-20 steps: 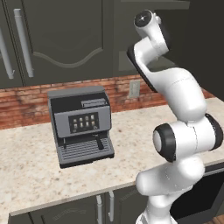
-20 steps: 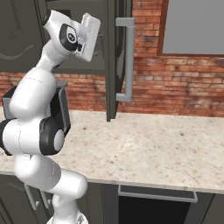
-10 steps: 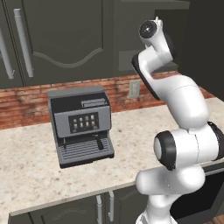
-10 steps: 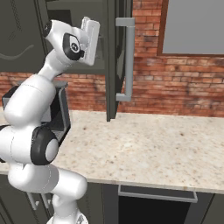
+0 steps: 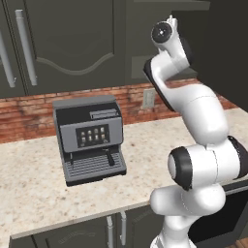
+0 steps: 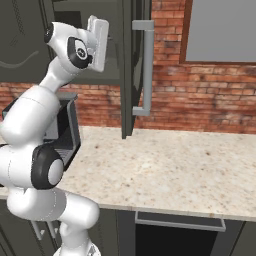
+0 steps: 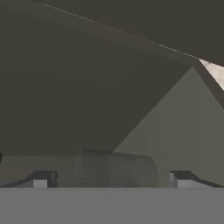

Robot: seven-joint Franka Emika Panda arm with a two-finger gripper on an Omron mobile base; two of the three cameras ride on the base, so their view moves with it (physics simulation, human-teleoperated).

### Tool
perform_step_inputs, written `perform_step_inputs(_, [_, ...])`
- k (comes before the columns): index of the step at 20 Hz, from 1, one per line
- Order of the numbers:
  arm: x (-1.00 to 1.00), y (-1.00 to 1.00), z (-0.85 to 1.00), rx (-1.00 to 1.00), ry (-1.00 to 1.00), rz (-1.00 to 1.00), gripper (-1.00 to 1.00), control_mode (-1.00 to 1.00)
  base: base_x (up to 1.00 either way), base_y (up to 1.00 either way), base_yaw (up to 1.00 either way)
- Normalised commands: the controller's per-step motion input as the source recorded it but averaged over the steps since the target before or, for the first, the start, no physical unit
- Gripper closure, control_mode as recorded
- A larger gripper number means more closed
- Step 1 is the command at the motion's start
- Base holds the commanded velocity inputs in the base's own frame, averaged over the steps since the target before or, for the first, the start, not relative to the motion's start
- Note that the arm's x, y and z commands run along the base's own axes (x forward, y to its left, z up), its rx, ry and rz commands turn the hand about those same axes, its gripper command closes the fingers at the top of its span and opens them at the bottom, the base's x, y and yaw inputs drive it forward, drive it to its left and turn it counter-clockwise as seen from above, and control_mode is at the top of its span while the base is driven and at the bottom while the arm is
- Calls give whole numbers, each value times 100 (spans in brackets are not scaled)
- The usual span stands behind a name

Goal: There is a bowl on the dining counter. Grab a lemon wedge from the fridge and place it in the bowl. Then get the liquor bottle and glass cup from the cabinet and place them next to the bowl.

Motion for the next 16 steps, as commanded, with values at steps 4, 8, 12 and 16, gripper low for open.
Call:
perform_step_inputs(4, [3, 27, 8, 0, 0, -2, -100, -100, 0, 0, 0])
perform_step_inputs(8, [14, 14, 0, 0, 0, -3, -100, -100, 0, 0, 0])
perform_step_inputs(12, [20, 2, 0, 0, 0, -3, -100, -100, 0, 0, 0])
perform_step_inputs(16, [26, 0, 0, 0, 0, -3, -100, -100, 0, 0, 0])
